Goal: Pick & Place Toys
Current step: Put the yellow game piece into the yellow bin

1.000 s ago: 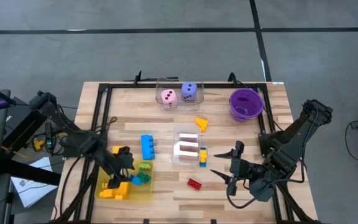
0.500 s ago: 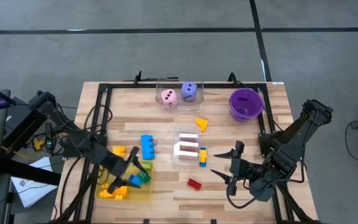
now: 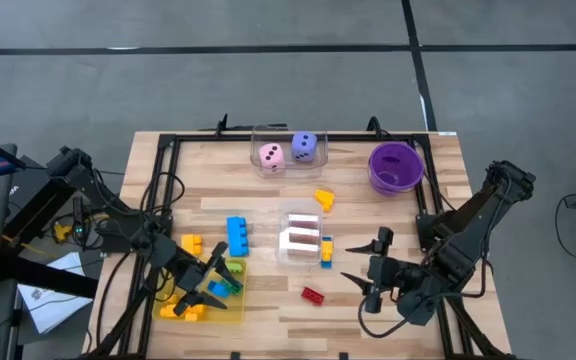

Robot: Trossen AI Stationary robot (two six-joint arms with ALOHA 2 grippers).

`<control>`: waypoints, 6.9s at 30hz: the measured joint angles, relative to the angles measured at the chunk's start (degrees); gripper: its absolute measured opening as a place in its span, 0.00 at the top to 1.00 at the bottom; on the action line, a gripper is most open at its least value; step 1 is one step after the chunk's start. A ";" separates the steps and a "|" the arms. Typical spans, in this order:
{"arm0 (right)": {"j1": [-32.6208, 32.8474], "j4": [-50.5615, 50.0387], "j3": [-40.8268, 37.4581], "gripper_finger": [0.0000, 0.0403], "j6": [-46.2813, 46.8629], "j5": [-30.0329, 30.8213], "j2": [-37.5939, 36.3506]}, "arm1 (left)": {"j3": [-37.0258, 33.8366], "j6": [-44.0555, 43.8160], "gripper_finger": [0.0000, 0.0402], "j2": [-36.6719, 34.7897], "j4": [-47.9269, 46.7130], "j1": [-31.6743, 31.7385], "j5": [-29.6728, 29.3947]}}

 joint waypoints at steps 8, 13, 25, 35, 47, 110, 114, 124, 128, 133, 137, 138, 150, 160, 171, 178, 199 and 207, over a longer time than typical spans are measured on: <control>-4.92 -7.81 -1.91 0.39 8.08 0.45 0.20 | 0.00 -0.01 0.40 0.07 0.13 0.00 0.01; -8.84 -6.49 -7.18 0.39 8.37 -1.85 0.20 | 0.00 -0.17 0.40 0.07 0.10 0.00 0.00; -16.10 11.36 -17.41 0.39 -5.63 -15.24 0.22 | 0.00 -0.60 0.40 0.07 0.07 0.00 0.01; -24.12 21.50 -27.32 0.39 -7.39 -25.78 -0.50 | 0.00 -0.65 0.41 0.07 0.05 0.00 0.01; -27.11 35.07 -36.32 0.39 -9.03 -30.29 -0.81 | 0.00 -0.67 0.41 0.07 -0.02 0.00 0.01; -11.01 39.65 -38.07 0.18 10.73 -29.82 -7.33 | 0.02 -1.06 0.41 0.05 0.07 0.01 0.03; -10.99 40.10 -38.03 0.07 9.03 -29.90 -6.80 | 0.02 -1.08 0.41 0.05 0.07 0.02 0.03; -10.95 40.30 -36.80 0.04 6.71 -29.66 1.69 | 0.02 -1.10 0.41 0.05 0.05 0.01 0.01; -10.93 37.65 -33.82 0.06 7.91 -28.88 6.92 | 0.02 -1.09 0.41 0.05 0.05 0.00 0.04; -10.07 27.47 -28.79 0.06 10.69 -24.20 12.58 | 0.02 -1.11 0.41 0.05 0.03 0.02 0.04; -9.33 24.21 -26.07 0.06 11.49 -22.90 14.72 | 0.02 -1.11 0.41 0.05 0.01 0.02 0.02; -9.29 23.73 -25.90 0.06 11.82 -22.91 14.98 | 0.03 -1.11 0.41 0.05 0.02 0.02 0.02; -8.26 20.28 -25.75 0.06 14.31 -20.68 14.34 | 0.04 -1.11 0.41 0.05 0.04 0.02 0.04; -6.13 18.17 -25.75 0.06 17.17 -17.15 14.32 | 0.04 -1.11 0.41 0.05 0.03 0.01 0.04; -3.82 16.16 -25.75 0.25 22.98 -14.15 14.32 | 0.04 -1.11 0.41 0.05 0.03 0.02 0.04; -4.45 16.39 -25.75 0.29 21.46 -13.30 14.29 | 0.04 -1.11 0.41 0.05 0.03 0.02 0.04; -6.03 19.10 -25.75 0.29 21.28 -13.19 14.27 | 0.04 -1.11 0.41 0.05 0.03 0.02 0.02; -5.51 19.40 -25.75 0.42 21.30 -13.80 14.27 | 0.04 -1.11 0.41 0.05 0.03 0.02 0.03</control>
